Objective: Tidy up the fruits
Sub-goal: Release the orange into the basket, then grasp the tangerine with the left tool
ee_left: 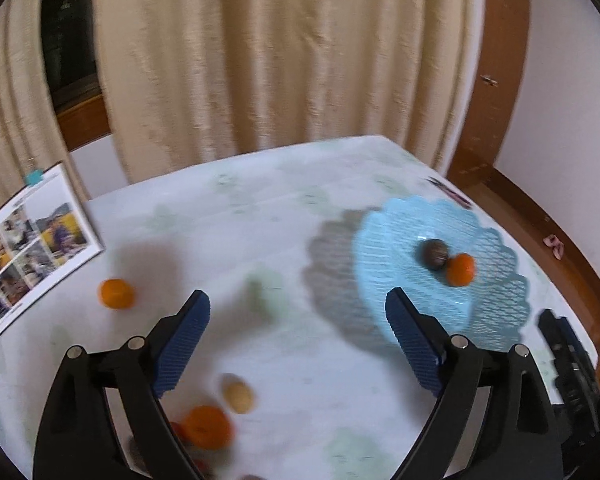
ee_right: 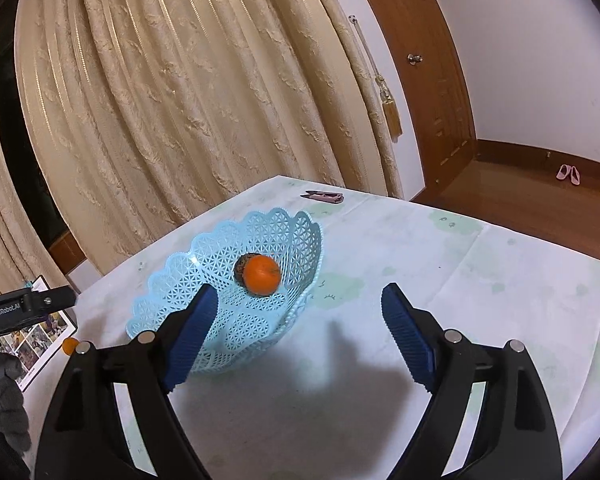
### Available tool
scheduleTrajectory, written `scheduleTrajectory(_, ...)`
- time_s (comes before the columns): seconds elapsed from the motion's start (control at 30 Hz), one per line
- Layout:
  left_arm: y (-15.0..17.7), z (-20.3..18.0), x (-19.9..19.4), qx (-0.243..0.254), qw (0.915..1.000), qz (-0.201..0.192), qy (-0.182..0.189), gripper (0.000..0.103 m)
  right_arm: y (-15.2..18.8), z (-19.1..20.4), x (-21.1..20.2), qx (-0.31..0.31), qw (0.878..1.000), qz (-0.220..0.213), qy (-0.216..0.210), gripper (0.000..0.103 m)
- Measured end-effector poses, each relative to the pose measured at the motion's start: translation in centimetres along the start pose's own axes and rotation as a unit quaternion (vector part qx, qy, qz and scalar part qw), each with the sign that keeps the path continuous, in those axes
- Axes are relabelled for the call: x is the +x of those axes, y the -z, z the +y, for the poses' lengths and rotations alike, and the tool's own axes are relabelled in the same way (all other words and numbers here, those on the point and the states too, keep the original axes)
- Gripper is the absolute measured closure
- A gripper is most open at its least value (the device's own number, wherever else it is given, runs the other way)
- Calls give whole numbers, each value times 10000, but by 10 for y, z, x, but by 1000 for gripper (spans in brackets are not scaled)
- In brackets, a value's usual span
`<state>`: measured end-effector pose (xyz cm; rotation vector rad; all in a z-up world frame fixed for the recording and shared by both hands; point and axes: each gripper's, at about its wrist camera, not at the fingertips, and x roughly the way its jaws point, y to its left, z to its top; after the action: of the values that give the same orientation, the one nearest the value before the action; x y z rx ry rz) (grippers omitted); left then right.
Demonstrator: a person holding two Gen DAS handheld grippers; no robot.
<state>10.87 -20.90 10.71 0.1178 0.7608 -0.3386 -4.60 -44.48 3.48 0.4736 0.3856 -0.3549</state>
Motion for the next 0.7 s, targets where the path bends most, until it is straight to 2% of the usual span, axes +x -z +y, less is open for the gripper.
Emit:
scheduleTrajectory(0.3,-5,89,0,-593,9958,24,-693,10,0,-2,1,37,10000,25,51,18)
scheduleTrajectory(0.47,-3,129,4,-973,9911,49,-912,10,0,-2,1,54,9999,43,116,18)
scheduleTrajectory(0.7,7,167,26,-1374,9852,237,-994,10,1,-3,1,64,9997,57,243,17)
